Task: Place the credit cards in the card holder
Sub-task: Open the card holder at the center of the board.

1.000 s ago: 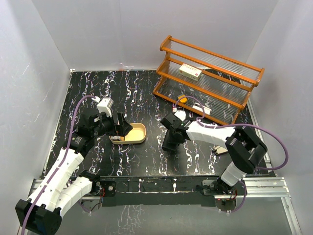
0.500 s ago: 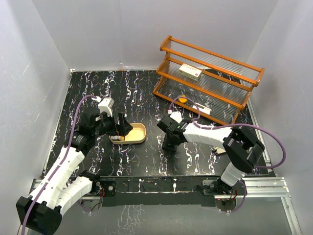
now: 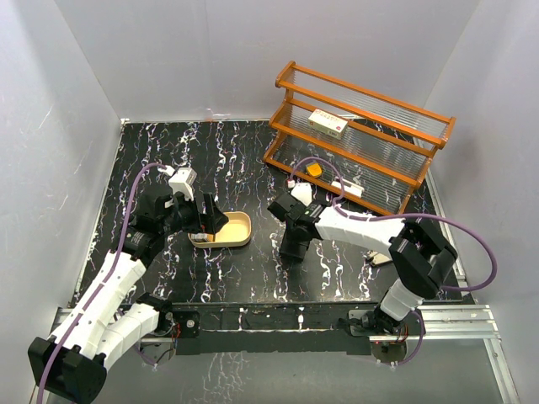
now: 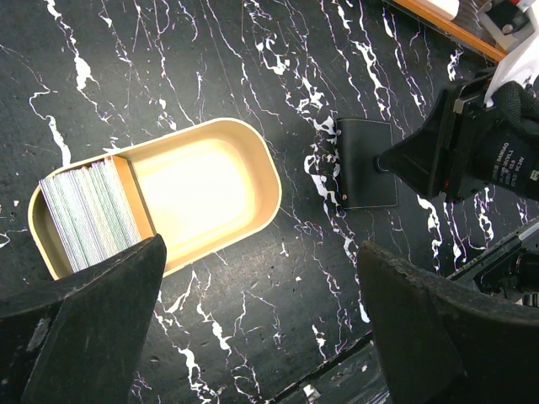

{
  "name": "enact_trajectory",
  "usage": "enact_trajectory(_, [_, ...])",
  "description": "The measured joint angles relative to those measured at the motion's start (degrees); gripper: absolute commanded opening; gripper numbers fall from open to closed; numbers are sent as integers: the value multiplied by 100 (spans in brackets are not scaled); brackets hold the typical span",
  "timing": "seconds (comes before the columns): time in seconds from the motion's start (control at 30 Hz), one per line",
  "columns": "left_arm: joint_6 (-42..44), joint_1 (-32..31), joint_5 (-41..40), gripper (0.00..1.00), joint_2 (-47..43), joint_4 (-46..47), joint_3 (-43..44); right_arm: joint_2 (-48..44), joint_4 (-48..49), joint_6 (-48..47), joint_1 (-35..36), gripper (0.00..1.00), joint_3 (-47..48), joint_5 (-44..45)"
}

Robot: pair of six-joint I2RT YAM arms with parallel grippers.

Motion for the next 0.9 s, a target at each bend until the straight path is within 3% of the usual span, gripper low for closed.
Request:
enact_trajectory(0.43, [2,0,0,95,-2,0,0,533,-122,282,0,30,177,238])
enact_trajectory(0.53, [2,0,0,95,-2,0,0,570,-114,323,0,26,177,260])
enact_trajectory(0.77, [2,0,2,95,-2,0,0,579,-153,387,0,1,175,367])
enact_trajectory(0.9, [4,0,2,95,-2,0,0,577,-136,387,0,0,142,404])
